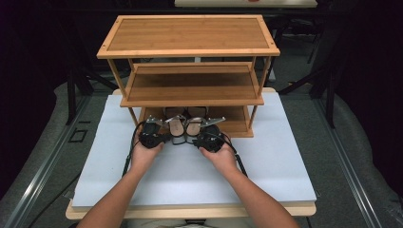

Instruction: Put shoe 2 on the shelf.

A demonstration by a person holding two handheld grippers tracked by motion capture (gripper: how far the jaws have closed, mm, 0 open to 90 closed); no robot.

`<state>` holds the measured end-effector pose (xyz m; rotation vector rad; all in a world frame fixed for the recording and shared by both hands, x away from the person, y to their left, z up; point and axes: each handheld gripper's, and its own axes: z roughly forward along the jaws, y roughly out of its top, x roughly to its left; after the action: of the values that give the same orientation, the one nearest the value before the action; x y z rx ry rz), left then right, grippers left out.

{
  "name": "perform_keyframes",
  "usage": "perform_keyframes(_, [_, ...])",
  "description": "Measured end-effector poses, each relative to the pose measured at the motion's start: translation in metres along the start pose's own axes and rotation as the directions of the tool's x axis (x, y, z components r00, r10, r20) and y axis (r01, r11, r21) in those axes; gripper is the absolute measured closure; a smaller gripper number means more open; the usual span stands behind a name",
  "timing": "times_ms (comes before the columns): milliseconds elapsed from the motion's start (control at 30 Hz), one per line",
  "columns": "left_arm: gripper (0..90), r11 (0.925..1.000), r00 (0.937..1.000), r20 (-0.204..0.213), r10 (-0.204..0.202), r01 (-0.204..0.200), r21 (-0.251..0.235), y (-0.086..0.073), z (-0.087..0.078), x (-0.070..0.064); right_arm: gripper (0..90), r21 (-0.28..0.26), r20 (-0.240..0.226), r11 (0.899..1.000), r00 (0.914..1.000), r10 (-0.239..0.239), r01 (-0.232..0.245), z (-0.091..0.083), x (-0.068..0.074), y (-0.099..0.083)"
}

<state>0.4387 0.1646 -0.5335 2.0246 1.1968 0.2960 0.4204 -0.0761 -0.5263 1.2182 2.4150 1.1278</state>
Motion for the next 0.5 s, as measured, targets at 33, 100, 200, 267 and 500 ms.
perform_keyframes(33, [87.2,1.0000,1.0000,0.000,0.000,0.000,0.000,0.000,0.000,0.000,71.4,-0.001,-0.003,1.000,1.0000,0.000,0.000,0.000,0.000,0.000])
perform_keyframes(100, [87.1,1.0000,1.0000,0.001,0.002,-0.002,-0.002,0.000,0.000,0.001,71.4,-0.001,-0.002,1.000,1.0000,-0.001,0.001,0.000,0.000,0.000])
perform_keyframes(200, [86.8,1.0000,1.0000,0.004,0.003,-0.003,-0.001,0.000,-0.001,0.001,71.4,-0.003,0.002,1.000,1.0000,-0.006,0.006,0.000,0.000,-0.001])
perform_keyframes(267, [86.7,1.0000,0.9999,0.008,0.007,-0.007,0.000,-0.001,-0.002,0.002,71.3,-0.005,0.000,1.000,1.0000,-0.007,0.007,-0.001,0.000,-0.001])
perform_keyframes(500, [86.7,0.9998,0.9998,0.004,0.018,-0.018,-0.001,-0.003,-0.013,0.005,71.3,0.013,0.019,1.000,0.9998,-0.009,0.009,-0.012,-0.006,-0.003])
